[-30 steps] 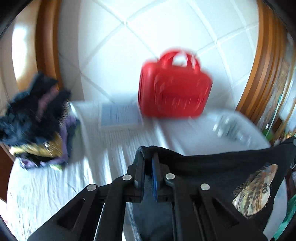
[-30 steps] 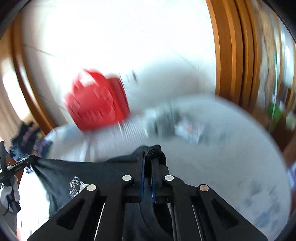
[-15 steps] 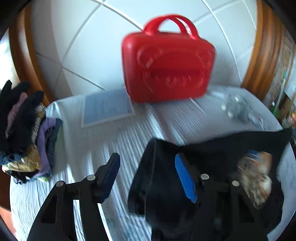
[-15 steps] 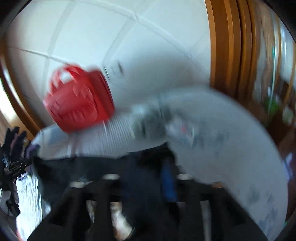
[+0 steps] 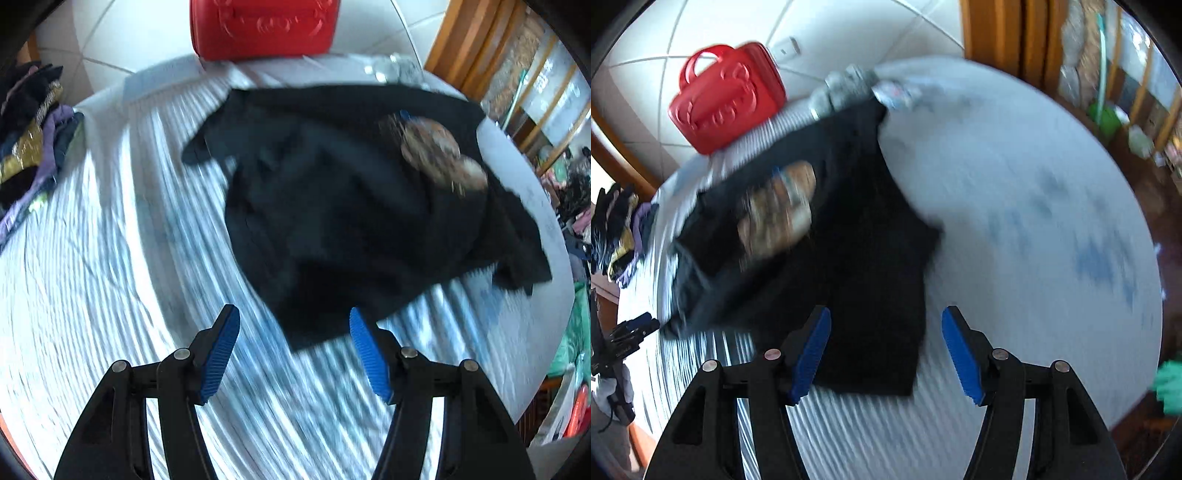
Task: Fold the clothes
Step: 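Grasp the T-shirt hem with the left gripper while the right gripper grasps the hem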
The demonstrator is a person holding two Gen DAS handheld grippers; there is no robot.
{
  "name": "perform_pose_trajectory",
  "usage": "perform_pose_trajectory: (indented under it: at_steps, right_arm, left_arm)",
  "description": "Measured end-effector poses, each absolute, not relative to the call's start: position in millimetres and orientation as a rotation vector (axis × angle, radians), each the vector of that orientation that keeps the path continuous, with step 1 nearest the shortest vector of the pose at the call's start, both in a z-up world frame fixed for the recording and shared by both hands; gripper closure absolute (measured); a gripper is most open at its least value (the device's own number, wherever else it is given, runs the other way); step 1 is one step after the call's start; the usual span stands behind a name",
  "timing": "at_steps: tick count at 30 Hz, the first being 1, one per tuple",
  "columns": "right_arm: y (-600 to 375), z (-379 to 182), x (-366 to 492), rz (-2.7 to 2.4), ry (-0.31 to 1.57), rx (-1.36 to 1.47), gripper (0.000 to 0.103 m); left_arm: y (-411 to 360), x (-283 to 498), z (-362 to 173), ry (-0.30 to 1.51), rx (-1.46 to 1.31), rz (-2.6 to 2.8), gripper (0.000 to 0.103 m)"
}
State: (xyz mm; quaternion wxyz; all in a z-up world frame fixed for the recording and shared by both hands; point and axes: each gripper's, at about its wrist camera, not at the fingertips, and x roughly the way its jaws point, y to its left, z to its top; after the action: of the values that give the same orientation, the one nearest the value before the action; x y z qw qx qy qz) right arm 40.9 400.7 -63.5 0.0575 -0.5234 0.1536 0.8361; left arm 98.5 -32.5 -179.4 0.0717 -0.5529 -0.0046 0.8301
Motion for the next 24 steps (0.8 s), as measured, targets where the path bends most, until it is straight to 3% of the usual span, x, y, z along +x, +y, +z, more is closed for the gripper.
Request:
perform_pose_trajectory:
  at_steps: [6, 15, 16, 17, 19, 20, 21, 24]
  right_arm:
    - [396.9, -92.7, 85.1, 2.507, 0.52, -1.659, 0.036]
    - [384.2, -115.4, 65.8, 2.581, 0.415, -1.717, 0.036]
    - [382.6, -116.2, 62.3, 2.596, 0.4, -1.714, 0.036]
    - [381.1, -117.1, 58.7, 2.611, 0.385, -1.711, 0.038]
    - [378.3, -120.1, 49.9, 2.639, 0.378, -1.723, 0.061]
    - [377.4, -121.5, 45.3, 2.643, 0.391, -1.742, 0.08]
    - [377.0, -120.3, 43.4, 2.644, 0.411, -1.765, 0.09]
    - [377.5, -109.5, 46.0, 2.652, 0.483, -1.837, 0.094]
  left_arm:
    - [-19.8, 110.3, -196.9, 0.002, -1.644, 2.505, 0.038]
    - [-7.8, 106.1, -209.9, 0.04, -1.648, 2.56, 0.038]
    - [-7.9, 105.2, -210.3, 0.026, -1.653, 2.57, 0.044]
    - [-8.4, 104.1, -210.5, 0.004, -1.657, 2.571, 0.064]
    - [-8.2, 104.0, -208.0, -0.014, -1.666, 2.581, 0.087]
    - [-8.2, 106.1, -203.6, -0.022, -1.659, 2.579, 0.088]
    - [-8.2, 108.1, -199.1, -0.03, -1.652, 2.577, 0.088]
    - [-7.6, 120.8, -180.1, -0.041, -1.618, 2.571, 0.089]
